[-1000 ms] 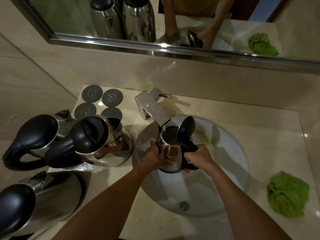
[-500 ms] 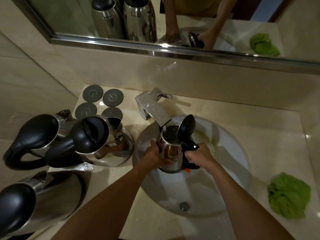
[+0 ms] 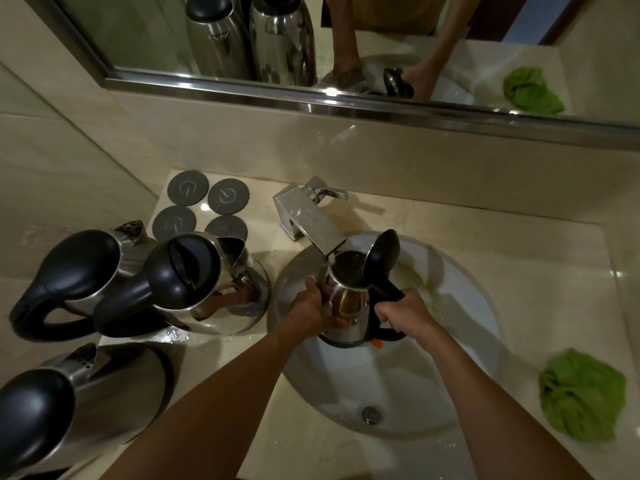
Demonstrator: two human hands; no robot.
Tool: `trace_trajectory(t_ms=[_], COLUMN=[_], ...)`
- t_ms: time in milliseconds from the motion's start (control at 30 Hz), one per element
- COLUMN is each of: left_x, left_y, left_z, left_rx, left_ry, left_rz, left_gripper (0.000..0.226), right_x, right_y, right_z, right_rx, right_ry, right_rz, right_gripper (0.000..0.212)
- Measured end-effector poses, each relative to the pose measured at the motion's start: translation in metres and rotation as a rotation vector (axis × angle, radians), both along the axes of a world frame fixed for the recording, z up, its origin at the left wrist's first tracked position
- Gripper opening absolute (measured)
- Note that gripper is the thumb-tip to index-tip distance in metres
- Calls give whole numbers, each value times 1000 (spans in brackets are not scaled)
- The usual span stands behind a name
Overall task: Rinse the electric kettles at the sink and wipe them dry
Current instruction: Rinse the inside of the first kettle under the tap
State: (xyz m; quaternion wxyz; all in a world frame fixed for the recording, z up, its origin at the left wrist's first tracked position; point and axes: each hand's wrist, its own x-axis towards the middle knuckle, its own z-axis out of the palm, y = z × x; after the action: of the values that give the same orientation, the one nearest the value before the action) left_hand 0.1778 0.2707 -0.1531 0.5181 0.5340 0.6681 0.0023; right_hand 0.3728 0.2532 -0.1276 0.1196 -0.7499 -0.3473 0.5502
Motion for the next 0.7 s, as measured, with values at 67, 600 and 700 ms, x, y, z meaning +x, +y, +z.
trace_trajectory(t_ms=[67, 600, 700], left_x=[0, -2, -3], left_y=[2, -1, -1], left_z=[0, -11, -13], left_rx=[-2, -26, -34], left_ry=[10, -11, -19], left_rz=[-18, -2, -6], left_gripper=[88, 85, 85], right_x=[1, 3, 3], right_y=[1, 7, 7], right_z=[0, -2, -2], right_rx=[-4, 4, 13], right_ry=[10, -50, -57], right_rz=[1, 47, 52], right_gripper=[14, 10, 10])
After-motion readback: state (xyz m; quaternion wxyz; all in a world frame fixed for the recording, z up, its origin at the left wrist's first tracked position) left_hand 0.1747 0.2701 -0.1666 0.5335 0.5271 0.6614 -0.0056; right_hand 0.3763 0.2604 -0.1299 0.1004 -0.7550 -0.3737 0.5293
